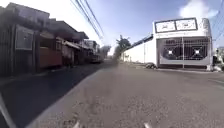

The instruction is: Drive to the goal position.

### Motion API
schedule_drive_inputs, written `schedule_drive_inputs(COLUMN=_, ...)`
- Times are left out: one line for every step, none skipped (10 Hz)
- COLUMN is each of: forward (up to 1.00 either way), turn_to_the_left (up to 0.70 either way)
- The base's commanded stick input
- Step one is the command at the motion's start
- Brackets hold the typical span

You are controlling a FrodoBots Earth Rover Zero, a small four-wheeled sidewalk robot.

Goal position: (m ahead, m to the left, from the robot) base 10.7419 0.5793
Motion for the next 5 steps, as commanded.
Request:
schedule_drive_inputs(forward=0.70, turn_to_the_left=0.00)
schedule_drive_inputs(forward=0.70, turn_to_the_left=0.00)
schedule_drive_inputs(forward=0.70, turn_to_the_left=0.00)
schedule_drive_inputs(forward=0.70, turn_to_the_left=0.00)
schedule_drive_inputs(forward=0.70, turn_to_the_left=0.00)
